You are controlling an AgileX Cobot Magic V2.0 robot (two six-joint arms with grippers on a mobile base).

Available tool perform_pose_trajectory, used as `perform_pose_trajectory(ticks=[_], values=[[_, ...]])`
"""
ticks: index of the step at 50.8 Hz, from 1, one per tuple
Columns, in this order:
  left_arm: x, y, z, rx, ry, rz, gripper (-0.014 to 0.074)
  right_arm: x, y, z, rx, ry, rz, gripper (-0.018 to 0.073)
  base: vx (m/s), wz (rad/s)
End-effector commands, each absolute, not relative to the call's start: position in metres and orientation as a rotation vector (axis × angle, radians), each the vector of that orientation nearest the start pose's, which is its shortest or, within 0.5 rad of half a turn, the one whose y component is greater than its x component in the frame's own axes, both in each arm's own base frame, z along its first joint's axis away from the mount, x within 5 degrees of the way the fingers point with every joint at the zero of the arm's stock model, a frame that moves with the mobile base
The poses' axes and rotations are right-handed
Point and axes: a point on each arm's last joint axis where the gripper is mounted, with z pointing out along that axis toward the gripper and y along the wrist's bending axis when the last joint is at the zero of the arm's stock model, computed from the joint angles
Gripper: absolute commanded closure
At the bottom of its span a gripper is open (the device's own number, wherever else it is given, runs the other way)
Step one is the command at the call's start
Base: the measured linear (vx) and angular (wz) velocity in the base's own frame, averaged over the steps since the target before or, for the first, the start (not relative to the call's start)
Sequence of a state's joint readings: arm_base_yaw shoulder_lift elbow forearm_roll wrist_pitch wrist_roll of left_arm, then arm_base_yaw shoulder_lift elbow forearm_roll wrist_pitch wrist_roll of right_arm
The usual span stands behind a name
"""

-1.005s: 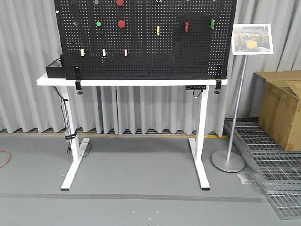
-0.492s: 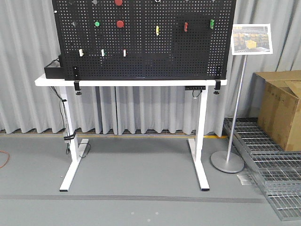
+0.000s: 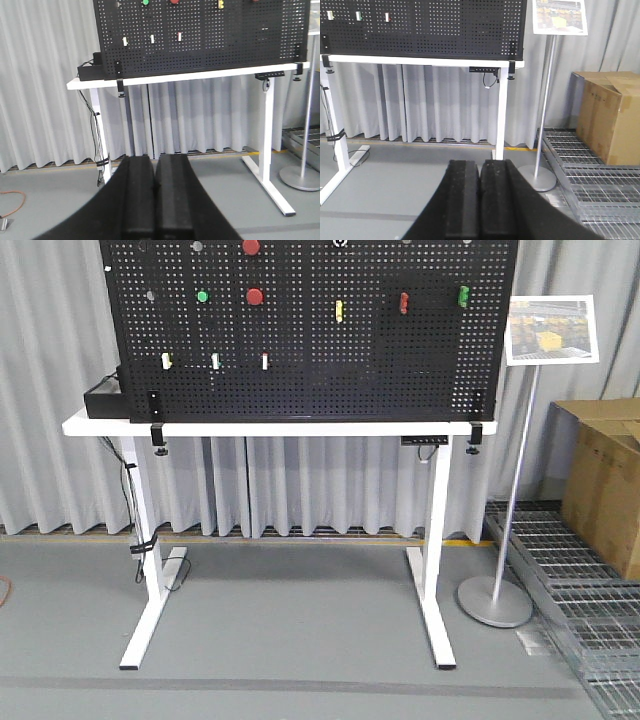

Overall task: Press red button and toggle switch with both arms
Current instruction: 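Drive the base forward toward the black pegboard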

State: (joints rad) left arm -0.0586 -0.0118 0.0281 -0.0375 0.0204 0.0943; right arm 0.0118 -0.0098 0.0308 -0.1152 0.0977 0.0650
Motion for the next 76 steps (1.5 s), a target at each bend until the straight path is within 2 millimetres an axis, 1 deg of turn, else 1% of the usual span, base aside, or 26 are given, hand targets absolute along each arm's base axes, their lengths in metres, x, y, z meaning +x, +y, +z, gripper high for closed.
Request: perform_pose_trajectory(ticks=[1, 18, 76], values=[[0.0560, -0.0029, 0.2017, 0.066, 1.447, -0.012, 0.0594, 0.0561, 0.0001, 0.1987, -0.048, 1.520, -0.045, 0.0559, 0.30, 0.03], [0.0560, -0.0029, 0.2017, 0.066, 1.447, -0.012, 0.0594, 0.0561, 0.0001, 0.1987, -0.048, 1.520, -0.045, 0.0559, 0.37, 0.03], [0.0560, -0.0029, 0.2017, 0.066, 1.447, -0.012, 0.0594, 0.0561, 0.0001, 0.1987, -0.048, 1.520, -0.045, 0.0559, 0.45, -0.01]])
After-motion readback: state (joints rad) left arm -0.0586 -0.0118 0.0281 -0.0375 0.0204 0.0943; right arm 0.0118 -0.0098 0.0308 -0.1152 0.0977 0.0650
